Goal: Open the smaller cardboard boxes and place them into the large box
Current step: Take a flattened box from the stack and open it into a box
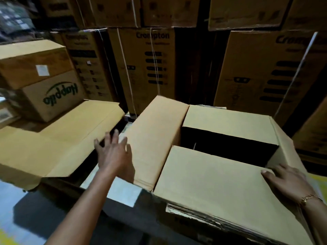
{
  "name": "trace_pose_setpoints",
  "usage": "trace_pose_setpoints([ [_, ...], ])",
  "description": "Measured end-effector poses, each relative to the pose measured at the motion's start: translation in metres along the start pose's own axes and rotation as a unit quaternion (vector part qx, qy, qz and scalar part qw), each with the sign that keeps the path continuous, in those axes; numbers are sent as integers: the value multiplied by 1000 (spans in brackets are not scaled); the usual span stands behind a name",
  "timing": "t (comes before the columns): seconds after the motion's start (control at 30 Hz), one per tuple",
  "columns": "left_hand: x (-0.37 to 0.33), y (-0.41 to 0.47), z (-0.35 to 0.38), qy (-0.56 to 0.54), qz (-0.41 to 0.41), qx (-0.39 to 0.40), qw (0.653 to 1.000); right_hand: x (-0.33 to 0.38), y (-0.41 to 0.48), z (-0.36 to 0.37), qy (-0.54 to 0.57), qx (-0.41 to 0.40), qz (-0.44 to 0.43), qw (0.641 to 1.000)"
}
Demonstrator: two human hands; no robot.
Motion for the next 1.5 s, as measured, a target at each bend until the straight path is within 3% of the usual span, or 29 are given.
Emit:
trace_pose_setpoints([
  [0.07, -1, -1, 45, -111, -10, 153, 982, 3, -4, -1, 7, 23, 11, 1000],
  [0.13, -16, -12, 77, -211, -23, 268, 940, 7, -13, -5, 32, 34, 15, 999],
  [0.2, -30, -16, 92, -253, -5, 282, 925, 11, -26, -18, 82, 38, 5, 996],
  [0.27, -44, -10, 97, -325, 14, 247, 913, 13, -38, -44, 184, 24, 1, 983],
  [0.4, -64, -2, 77, -432, 52, 178, 883, -3, -54, -115, 392, 36, 41, 918],
  [0.5, -76, -12, 52, -522, 90, 253, 810, -36, -68, -150, 512, 113, 0, 852],
  [0.6, -76, -34, 37, -517, 118, 360, 768, -65, -87, -156, 534, 236, -61, 810],
  [0.63, -70, -39, 34, -514, 119, 388, 756, -70, -94, -152, 508, 272, -83, 813],
  [0.7, -55, -42, 35, -474, 128, 421, 763, -68, -112, -138, 398, 321, -133, 849],
  [0.77, -47, -50, 41, -340, 209, 460, 793, -56, -134, -124, 282, 343, -161, 881],
  [0.83, -51, -67, 39, -250, 241, 490, 800, -40, -154, -105, 176, 339, -197, 903],
  [0.93, -53, -92, 45, -153, 247, 465, 836, -20, -175, -68, -24, 281, -243, 928],
  [1.03, -51, -113, 64, -44, 292, 343, 892, -3, -185, -32, -146, 185, -259, 937],
  [1.17, -55, -130, 72, -85, 277, 161, 944, 5, -188, -12, -187, 36, -212, 959],
  [1.3, -49, -129, 81, -85, 266, 120, 953, 3, -191, -6, -174, -38, -198, 964],
  [1.5, -48, -132, 82, -75, 280, 114, 950, 0, -188, -4, -150, -22, -193, 969],
])
Point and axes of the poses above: each hand's wrist, its own y-axis towards the middle knuckle, its own z-axis out of the palm, x = y × z, the point moved 3 cm from there along y, towards the middle knuckle, and after that the axes turned 15 degrees about -y, right-handed, at the moved point
